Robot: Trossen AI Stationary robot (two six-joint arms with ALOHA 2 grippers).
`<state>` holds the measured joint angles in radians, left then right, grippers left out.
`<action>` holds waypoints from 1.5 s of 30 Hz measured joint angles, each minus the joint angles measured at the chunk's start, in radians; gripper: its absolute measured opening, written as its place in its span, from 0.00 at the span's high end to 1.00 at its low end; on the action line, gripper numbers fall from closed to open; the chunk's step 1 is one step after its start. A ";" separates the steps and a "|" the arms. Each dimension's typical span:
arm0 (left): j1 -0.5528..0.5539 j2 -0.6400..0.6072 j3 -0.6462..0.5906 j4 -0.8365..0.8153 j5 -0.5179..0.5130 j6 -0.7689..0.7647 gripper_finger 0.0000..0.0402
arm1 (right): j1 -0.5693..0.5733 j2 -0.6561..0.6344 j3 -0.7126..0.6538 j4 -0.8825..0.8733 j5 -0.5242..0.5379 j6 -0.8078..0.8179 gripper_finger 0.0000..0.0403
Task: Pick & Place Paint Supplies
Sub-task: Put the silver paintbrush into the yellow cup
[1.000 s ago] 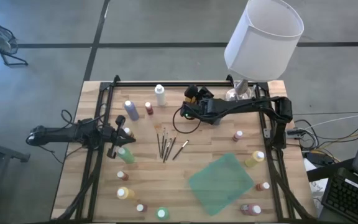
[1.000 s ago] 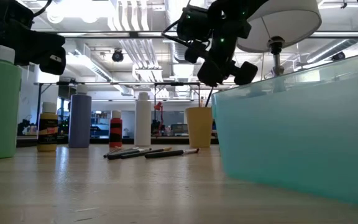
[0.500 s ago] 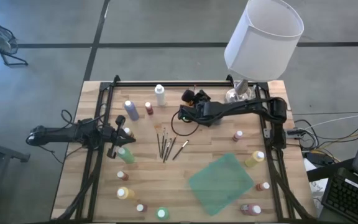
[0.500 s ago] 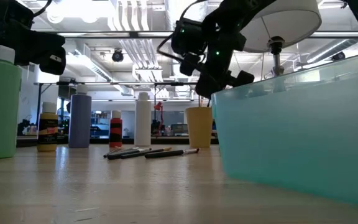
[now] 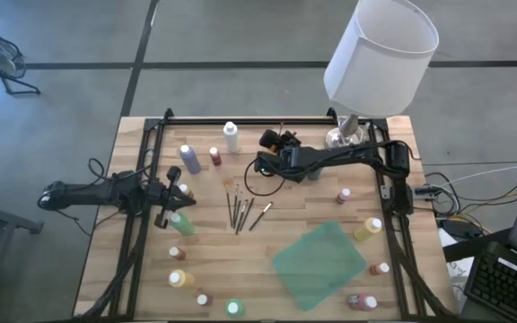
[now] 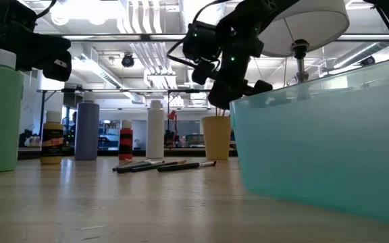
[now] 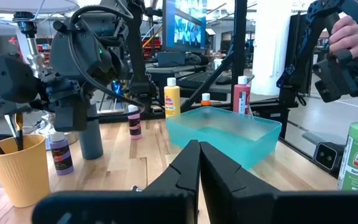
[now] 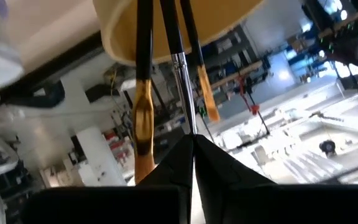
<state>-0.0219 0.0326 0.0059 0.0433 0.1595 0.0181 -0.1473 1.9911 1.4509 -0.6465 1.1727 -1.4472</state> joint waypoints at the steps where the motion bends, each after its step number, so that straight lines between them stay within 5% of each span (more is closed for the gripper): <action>1: 0.000 0.000 0.000 0.000 0.000 0.000 0.97 | 0.001 0.000 0.000 0.000 -0.011 -0.001 0.97; 22: 0.000 0.000 0.000 0.000 0.000 0.000 0.97 | 0.012 -0.069 0.008 0.002 0.004 -0.001 0.56; 45: 0.000 0.000 0.000 0.000 0.000 0.000 0.97 | 0.112 -0.124 0.344 0.006 0.008 0.008 0.68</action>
<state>-0.0217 0.0326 0.0059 0.0433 0.1593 0.0177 -0.0353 1.8668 1.7952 -0.6403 1.1806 -1.4396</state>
